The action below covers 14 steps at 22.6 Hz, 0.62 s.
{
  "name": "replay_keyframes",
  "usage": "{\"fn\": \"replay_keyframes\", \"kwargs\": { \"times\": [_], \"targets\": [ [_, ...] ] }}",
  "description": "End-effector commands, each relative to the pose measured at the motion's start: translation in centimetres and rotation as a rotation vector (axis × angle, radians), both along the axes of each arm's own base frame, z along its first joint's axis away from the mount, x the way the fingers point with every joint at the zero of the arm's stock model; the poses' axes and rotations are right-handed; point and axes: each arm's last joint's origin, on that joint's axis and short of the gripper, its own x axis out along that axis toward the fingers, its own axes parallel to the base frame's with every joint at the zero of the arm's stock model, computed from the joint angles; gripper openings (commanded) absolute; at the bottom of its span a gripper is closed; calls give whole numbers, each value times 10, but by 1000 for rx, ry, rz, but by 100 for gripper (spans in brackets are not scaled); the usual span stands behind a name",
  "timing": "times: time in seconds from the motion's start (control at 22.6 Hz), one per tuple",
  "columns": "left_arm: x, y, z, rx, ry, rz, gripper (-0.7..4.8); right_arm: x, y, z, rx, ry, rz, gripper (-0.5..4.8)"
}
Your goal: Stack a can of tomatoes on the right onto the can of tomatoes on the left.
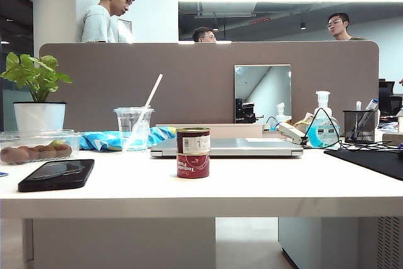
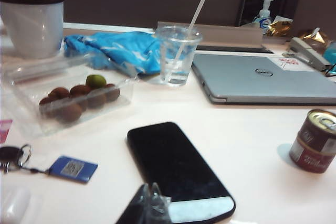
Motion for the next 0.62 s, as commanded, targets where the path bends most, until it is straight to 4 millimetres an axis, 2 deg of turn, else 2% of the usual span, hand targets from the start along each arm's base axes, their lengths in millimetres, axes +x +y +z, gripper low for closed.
{"fn": "replay_keyframes", "kwargs": {
  "times": [0.04, 0.62],
  "targets": [
    [-1, 0, -4, -2, -8, 2, -4, 0, 0, -2, 4, -2, -1, -5],
    [-7, 5, 2, 6, -85, 195, -4, 0, 0, -2, 4, -2, -1, -5]
  ]
}}
